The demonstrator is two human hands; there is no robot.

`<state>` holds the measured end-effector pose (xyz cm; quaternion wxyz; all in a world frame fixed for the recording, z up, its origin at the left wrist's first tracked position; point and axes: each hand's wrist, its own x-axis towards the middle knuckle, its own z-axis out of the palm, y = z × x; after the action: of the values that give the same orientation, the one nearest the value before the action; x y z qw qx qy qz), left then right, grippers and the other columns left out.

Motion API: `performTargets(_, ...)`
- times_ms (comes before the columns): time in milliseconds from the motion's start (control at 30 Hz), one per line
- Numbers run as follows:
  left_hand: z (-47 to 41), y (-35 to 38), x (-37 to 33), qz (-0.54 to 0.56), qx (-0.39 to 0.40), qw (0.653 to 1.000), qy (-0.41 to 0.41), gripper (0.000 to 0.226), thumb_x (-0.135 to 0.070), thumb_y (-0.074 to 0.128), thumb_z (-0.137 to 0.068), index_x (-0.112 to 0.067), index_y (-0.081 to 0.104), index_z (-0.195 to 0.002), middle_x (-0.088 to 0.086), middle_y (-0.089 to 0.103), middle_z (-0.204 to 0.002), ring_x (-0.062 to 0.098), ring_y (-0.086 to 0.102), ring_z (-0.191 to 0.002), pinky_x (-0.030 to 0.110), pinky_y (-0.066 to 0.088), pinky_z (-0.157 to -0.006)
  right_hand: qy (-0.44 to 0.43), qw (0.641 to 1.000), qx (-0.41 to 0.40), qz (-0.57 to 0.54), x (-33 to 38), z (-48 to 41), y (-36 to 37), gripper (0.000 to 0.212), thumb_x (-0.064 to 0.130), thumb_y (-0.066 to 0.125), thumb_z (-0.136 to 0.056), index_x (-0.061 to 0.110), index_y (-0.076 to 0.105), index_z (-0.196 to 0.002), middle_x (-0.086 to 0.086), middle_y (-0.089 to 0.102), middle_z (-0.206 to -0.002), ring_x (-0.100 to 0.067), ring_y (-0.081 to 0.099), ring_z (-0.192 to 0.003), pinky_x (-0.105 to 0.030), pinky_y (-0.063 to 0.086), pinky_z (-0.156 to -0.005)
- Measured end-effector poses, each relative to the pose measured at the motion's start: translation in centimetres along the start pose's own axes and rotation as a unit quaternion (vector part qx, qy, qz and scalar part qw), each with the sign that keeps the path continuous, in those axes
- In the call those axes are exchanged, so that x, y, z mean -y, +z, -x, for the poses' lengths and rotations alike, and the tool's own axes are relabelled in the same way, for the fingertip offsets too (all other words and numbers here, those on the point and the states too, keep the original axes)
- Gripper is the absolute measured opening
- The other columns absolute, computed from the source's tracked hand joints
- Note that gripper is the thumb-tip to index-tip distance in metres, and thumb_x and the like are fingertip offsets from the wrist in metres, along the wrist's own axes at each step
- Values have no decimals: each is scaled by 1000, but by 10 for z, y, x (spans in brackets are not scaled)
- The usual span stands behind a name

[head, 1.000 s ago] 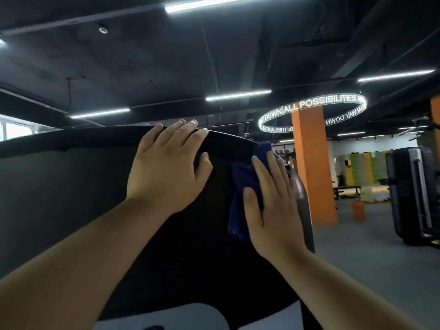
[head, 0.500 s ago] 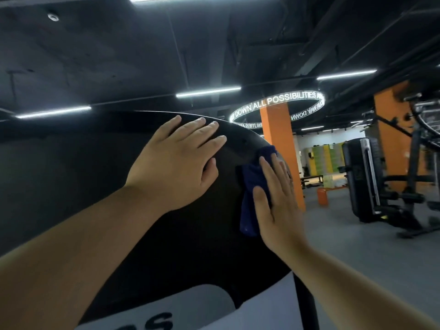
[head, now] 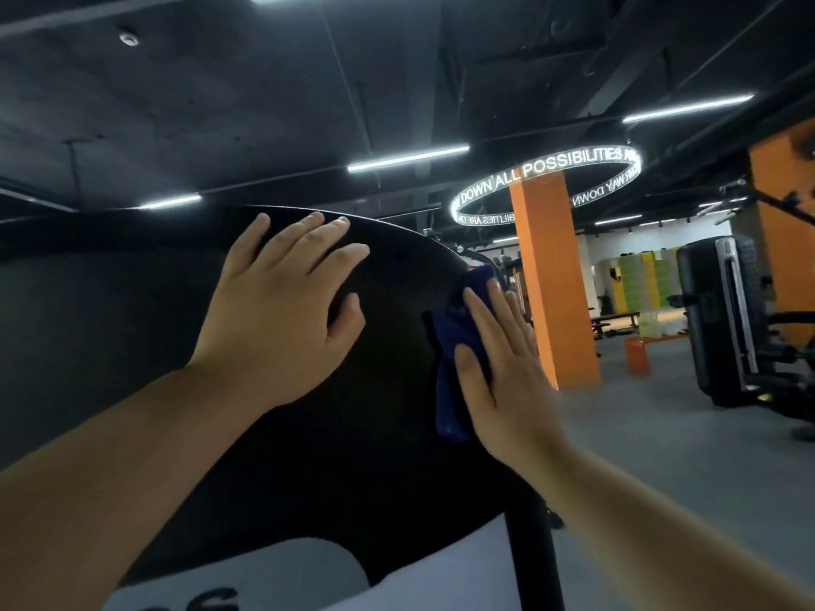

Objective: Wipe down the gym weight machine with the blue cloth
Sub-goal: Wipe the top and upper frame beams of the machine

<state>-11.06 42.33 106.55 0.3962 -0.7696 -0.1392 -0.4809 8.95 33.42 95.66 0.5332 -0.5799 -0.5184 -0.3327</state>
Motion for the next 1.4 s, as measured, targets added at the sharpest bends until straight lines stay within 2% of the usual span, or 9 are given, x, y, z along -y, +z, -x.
performTargets(133, -14, 7, -32, -7, 10, 999, -30, 50, -34, 38, -92, -17, 54, -136, 9, 47, -147, 24, 36, -142, 47, 14, -119, 20, 995, 61, -78, -13, -56, -22, 54, 43, 33, -104, 38, 16, -154, 20, 6, -162, 0, -3, -149, -27, 6, -120)
performTargets(267, -4, 16, -59, -39, 37, 998, -36, 51, -31, 37, -93, -17, 49, -141, 8, 39, -153, 23, 29, -146, 44, 7, -121, -93, 994, 43, -39, -35, -4, -9, 55, 44, 29, -104, 33, 13, -155, 12, 1, -165, -11, -6, -151, -24, 1, -121)
performTargets(433, 1, 18, -80, -67, 48, 993, -84, 52, -27, 36, -94, -16, 44, -145, 7, 34, -157, 22, 24, -148, 40, 4, -122, -208, 975, 74, -30, -65, 2, -10, 54, 39, 34, -103, 29, 20, -154, 4, 11, -164, -18, 1, -152, -43, 9, -123)
performTargets(633, 4, 20, -91, -76, 60, 989, -107, 54, -27, 34, -96, -14, 39, -148, 8, 28, -159, 21, 17, -150, 39, 0, -123, -133, 979, 49, -146, -40, -56, -14, 59, 35, 42, -102, 19, 22, -155, 6, 20, -162, -10, 5, -151, -34, 14, -123)
performTargets(833, 23, 26, -99, -81, 61, 992, -77, 53, -28, 34, -98, -14, 37, -149, 10, 24, -161, 23, 15, -150, 42, 0, -123, -213, 973, 68, -62, -82, 59, 3, 58, 35, 37, -102, 20, 18, -155, 6, 10, -165, -22, 8, -152, -43, 13, -122)
performTargets(1000, 24, 30, -98, -91, 41, 992, -71, 53, -27, 35, -98, -13, 38, -149, 12, 27, -159, 26, 20, -149, 42, 2, -123, -216, 970, 75, -84, -70, 12, -9, 55, 31, 43, -102, 16, 27, -153, 2, 20, -162, -19, 10, -152, -46, 19, -122)
performTargets(1167, 26, 30, -99, -99, 48, 992, -68, 53, -27, 35, -98, -13, 36, -149, 12, 25, -160, 27, 19, -149, 43, 4, -122, -175, 975, 67, -120, -75, 8, -11, 58, 30, 41, -102, 13, 22, -154, 2, 15, -163, -17, 5, -152, -30, 12, -123)
performTargets(1300, 28, 32, -98, -106, 49, 991, -67, 54, -26, 34, -97, -13, 34, -150, 12, 24, -160, 28, 19, -149, 45, 4, -123, -235, 964, 72, -101, -105, 69, 4, 59, 29, 42, -101, 13, 20, -153, -3, 17, -163, -27, 12, -151, -43, 21, -121)
performTargets(1400, 28, 33, -99, -118, 46, 989, -73, 55, -25, 34, -96, -12, 34, -150, 13, 25, -160, 29, 19, -149, 45, 5, -122, -277, 949, 64, -136, -104, 40, 3, 56, 25, 46, -99, 12, 30, -151, -5, 28, -159, -26, 17, -150, -47, 20, -121)
